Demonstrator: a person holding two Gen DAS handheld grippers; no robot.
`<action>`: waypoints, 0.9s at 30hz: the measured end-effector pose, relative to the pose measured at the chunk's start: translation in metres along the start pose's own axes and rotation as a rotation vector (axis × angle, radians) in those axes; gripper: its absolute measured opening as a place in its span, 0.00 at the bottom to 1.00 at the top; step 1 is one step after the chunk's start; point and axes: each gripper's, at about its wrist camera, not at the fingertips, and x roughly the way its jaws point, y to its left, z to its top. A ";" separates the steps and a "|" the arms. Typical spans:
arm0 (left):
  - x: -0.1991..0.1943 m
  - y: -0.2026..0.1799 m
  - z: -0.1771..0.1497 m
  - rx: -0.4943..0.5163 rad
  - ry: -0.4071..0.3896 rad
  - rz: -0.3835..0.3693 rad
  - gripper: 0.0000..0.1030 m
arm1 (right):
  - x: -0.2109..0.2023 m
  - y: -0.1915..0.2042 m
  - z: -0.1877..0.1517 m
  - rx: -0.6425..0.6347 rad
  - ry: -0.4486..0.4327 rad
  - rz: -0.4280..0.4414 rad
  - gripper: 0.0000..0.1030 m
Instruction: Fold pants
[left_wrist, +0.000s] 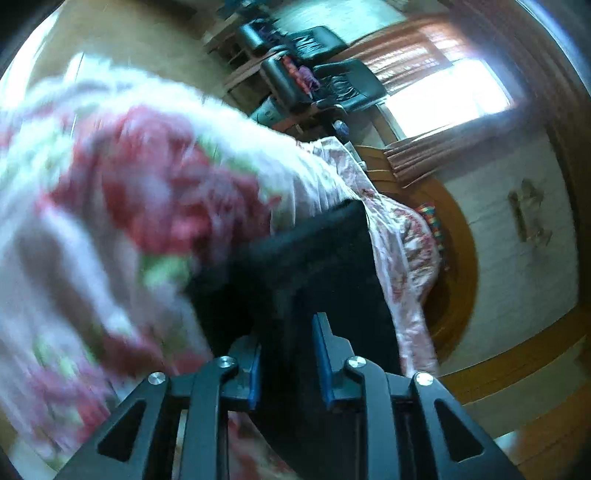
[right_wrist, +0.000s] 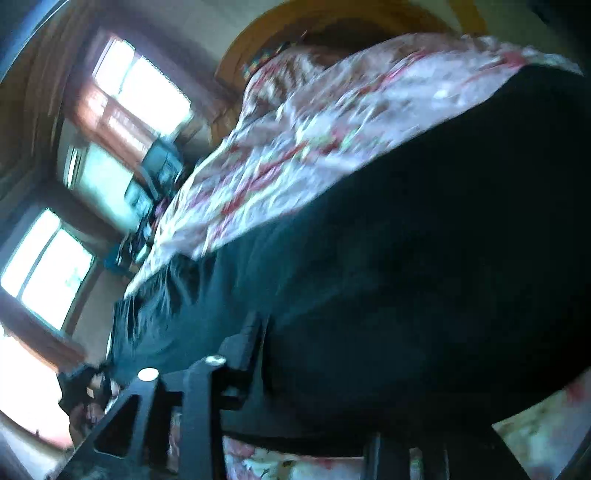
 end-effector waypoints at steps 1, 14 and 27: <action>0.001 -0.002 -0.002 0.001 0.006 0.002 0.23 | -0.008 -0.009 0.008 0.036 -0.043 -0.015 0.52; 0.008 -0.002 -0.001 0.016 -0.016 0.051 0.09 | -0.070 -0.146 0.095 0.430 -0.248 -0.166 0.09; 0.001 -0.003 -0.002 0.016 -0.053 0.062 0.08 | -0.098 -0.155 0.062 0.359 -0.177 -0.212 0.12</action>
